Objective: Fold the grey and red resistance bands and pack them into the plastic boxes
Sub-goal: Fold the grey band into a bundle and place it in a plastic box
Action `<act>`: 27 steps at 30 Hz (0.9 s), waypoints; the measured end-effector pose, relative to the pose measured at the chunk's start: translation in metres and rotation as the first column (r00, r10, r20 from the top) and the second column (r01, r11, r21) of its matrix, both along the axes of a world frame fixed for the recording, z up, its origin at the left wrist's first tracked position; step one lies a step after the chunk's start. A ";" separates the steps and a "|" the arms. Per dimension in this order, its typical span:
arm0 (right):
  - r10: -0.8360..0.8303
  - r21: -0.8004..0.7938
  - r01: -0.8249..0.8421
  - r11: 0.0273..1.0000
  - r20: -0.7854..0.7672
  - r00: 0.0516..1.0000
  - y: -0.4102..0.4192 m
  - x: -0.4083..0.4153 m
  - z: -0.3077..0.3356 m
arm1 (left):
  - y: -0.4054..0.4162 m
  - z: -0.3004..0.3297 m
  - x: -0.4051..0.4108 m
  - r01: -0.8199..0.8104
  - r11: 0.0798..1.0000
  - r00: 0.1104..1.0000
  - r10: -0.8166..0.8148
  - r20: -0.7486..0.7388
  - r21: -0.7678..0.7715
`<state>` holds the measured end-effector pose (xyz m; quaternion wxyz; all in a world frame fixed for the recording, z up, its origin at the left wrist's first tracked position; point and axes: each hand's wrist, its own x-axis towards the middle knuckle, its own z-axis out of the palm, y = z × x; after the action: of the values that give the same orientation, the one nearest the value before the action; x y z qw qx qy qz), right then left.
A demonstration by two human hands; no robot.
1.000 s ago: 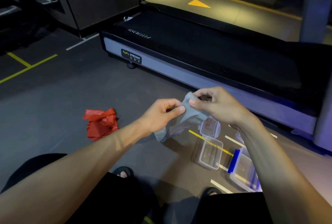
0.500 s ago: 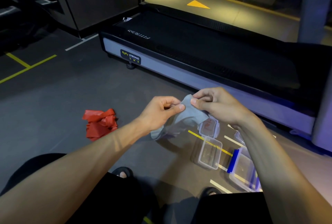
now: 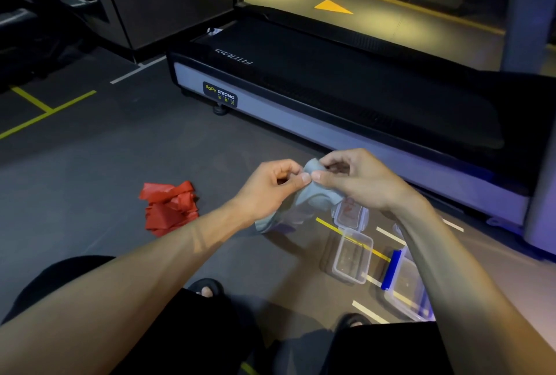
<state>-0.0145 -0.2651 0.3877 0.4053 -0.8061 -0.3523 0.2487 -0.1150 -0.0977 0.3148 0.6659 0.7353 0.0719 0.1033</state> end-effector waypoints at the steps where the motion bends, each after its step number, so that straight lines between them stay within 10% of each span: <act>1: -0.004 -0.003 0.004 1.000 0.003 1.000 0.000 0.001 0.000 | 0.000 0.002 -0.001 0.022 1.000 1.000 -0.022 -0.010 -0.012; 27: -0.076 -0.014 0.074 0.997 -0.192 0.978 -0.001 0.000 -0.002 | 0.002 0.005 -0.002 0.046 0.998 0.999 -0.046 0.009 0.031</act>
<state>-0.0143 -0.2664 0.3857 0.4437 -0.7924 -0.2799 0.3114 -0.1169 -0.0952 0.3201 0.6570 0.7465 0.0503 0.0924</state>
